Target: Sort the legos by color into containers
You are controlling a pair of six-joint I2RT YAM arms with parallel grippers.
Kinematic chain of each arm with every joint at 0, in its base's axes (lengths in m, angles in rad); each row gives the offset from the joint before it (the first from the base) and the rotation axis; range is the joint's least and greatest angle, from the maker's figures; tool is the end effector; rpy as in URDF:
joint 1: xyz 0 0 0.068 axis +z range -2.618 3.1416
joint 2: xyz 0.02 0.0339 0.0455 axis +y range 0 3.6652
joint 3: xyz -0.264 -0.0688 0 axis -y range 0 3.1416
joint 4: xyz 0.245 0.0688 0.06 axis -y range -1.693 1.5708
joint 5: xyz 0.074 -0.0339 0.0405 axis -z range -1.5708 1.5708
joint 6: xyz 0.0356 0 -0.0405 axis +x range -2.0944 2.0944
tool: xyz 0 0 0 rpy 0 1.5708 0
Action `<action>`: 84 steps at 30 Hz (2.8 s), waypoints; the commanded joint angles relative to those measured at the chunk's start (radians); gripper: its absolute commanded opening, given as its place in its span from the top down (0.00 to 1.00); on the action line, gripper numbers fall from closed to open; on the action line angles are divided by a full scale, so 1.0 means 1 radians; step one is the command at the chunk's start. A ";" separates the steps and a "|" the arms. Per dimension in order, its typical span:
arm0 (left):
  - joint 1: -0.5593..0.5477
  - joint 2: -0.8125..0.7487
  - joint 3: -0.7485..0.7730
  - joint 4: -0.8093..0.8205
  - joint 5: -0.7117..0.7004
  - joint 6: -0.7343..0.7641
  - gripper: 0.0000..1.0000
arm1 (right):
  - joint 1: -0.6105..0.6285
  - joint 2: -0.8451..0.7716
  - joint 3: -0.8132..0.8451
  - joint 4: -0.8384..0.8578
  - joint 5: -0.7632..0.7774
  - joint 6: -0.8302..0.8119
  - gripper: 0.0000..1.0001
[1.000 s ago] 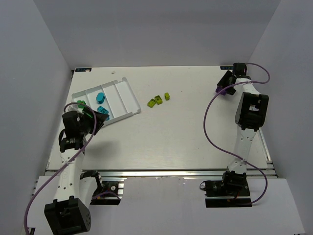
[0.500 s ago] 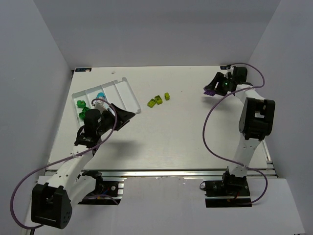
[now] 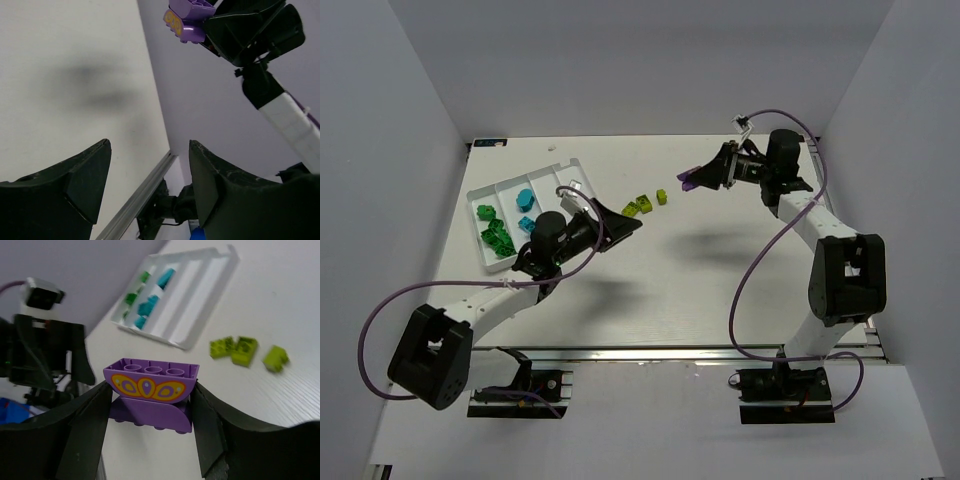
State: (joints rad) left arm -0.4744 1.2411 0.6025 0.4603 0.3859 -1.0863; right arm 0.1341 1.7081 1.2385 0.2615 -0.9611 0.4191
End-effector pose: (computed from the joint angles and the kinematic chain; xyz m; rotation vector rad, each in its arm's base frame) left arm 0.2361 -0.1363 0.2464 -0.2846 1.9617 -1.4221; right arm 0.3867 0.0816 0.2982 -0.4730 1.7967 1.2372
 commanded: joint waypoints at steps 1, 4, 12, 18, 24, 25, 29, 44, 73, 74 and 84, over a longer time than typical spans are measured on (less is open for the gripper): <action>-0.018 0.001 0.048 0.198 0.021 -0.072 0.27 | 0.007 -0.044 -0.001 0.397 -0.200 0.230 1.00; -0.020 -0.006 0.054 0.279 0.024 -0.125 0.27 | 0.019 -0.015 0.016 0.704 -0.249 0.401 1.00; -0.023 0.001 0.077 0.459 0.036 -0.270 0.26 | 0.051 0.059 0.111 1.217 -0.286 0.808 1.00; -0.023 -0.014 0.111 0.330 0.021 -0.178 0.25 | 0.084 -0.057 0.082 0.618 -0.249 0.209 1.00; -0.023 -0.029 0.216 0.112 0.001 -0.054 0.25 | 0.119 -0.143 0.088 0.080 -0.189 -0.291 1.00; -0.023 -0.029 0.236 0.071 -0.007 -0.034 0.25 | 0.127 -0.151 0.095 0.009 -0.177 -0.444 1.00; -0.023 -0.005 0.330 -0.155 0.002 0.101 0.25 | 0.151 -0.188 0.095 -0.255 -0.125 -0.711 1.00; -0.061 0.146 0.506 -0.494 0.010 0.351 0.27 | 0.274 -0.248 0.127 -0.649 0.002 -1.267 1.00; -0.107 0.104 0.405 -0.295 0.105 0.309 0.28 | 0.352 -0.237 0.119 -0.650 0.025 -1.280 1.00; -0.107 0.095 0.402 -0.296 0.096 0.309 0.28 | 0.352 -0.238 0.113 -0.630 0.027 -1.269 1.00; -0.107 -0.019 0.319 -0.250 -0.098 0.281 0.26 | 0.351 -0.297 0.018 -0.380 0.107 -1.025 1.00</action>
State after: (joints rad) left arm -0.5724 1.2728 0.9367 0.1345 0.3199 -0.7849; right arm 0.4789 1.4322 1.2594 -0.2352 -0.8833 -0.6922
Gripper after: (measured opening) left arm 0.734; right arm 0.656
